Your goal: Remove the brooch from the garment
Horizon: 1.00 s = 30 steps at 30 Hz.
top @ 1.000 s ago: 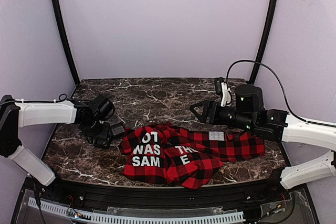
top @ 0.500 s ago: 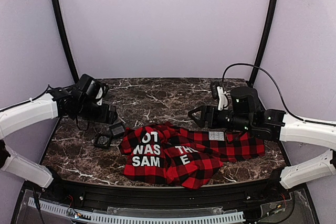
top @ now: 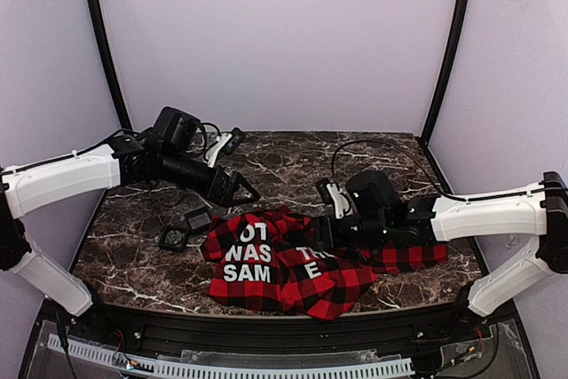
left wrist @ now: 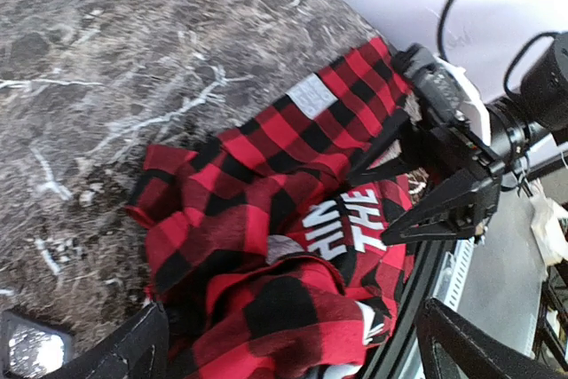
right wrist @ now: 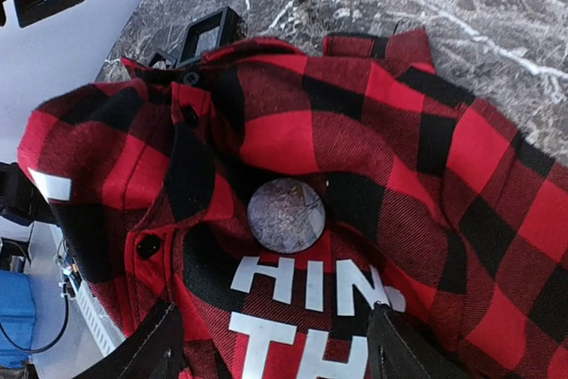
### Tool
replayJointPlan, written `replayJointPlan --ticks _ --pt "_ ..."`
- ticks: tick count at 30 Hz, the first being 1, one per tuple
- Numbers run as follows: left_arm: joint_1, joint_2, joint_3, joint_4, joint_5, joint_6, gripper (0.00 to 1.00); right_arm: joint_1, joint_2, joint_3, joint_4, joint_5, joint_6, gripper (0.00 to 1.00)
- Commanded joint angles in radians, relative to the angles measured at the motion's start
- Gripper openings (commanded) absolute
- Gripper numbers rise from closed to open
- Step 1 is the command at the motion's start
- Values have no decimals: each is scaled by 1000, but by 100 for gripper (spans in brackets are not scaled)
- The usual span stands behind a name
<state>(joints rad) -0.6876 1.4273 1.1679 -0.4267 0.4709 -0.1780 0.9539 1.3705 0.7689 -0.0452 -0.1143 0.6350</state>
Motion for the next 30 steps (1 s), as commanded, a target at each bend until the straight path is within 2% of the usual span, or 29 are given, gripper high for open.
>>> replayJointPlan --ticks 1,3,6,8,9,13,19,21,24,30 --pt "-93 38 -9 56 75 45 99 38 60 -24 75 -56 31 66" --pt "-117 65 -11 53 72 47 98 56 85 -26 72 -62 42 60" --pt "-128 87 -12 23 64 57 91 86 101 -36 67 -83 67 50" --pt "-131 87 -27 1 65 61 86 122 95 -46 54 -90 91 46" --pt "-133 82 -36 -4 70 57 84 136 90 -54 50 -89 105 45" --pt "-148 49 -104 -25 52 35 65 190 65 -116 63 -102 177 44" --pt "-177 -30 -263 36 34 -94 57 226 39 -137 49 -97 219 43" --pt "-184 -66 -322 56 30 -129 54 226 5 -121 14 -64 209 46" --pt "-186 -140 -342 37 -3 -139 53 222 -52 -84 -47 29 193 57" --pt "-184 -202 -232 -82 -121 -83 60 176 -97 -2 -192 203 188 76"
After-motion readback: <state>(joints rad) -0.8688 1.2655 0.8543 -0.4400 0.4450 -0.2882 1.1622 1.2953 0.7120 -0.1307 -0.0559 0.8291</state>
